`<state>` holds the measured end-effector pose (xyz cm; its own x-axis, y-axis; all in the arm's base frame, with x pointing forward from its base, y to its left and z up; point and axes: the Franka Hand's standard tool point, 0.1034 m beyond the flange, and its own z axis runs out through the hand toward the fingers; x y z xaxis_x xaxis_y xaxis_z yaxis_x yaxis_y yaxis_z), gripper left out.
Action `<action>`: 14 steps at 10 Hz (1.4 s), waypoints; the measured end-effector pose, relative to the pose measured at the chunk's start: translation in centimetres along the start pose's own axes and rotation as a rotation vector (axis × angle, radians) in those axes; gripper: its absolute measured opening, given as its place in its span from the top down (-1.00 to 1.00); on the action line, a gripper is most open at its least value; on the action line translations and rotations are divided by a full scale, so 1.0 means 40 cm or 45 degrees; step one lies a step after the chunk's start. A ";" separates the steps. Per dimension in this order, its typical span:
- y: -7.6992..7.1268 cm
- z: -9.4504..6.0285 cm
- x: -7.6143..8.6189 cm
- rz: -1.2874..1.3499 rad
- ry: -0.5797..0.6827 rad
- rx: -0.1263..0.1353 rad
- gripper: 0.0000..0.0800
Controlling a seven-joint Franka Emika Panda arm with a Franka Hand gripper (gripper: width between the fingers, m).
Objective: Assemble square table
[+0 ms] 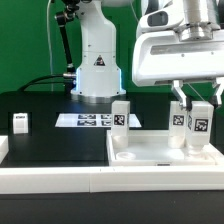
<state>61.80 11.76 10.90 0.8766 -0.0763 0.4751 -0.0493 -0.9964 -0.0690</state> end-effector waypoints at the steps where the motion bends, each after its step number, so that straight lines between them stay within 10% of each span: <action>1: -0.003 0.000 0.000 -0.001 -0.001 0.001 0.27; 14: -0.014 0.000 -0.002 -0.018 0.063 0.007 0.27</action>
Offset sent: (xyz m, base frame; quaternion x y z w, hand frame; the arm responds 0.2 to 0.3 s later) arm 0.0000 0.0000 0.0000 0.0000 0.0000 0.0000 1.0000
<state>61.74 12.32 10.90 0.8525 -0.0639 0.5189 -0.0344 -0.9972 -0.0663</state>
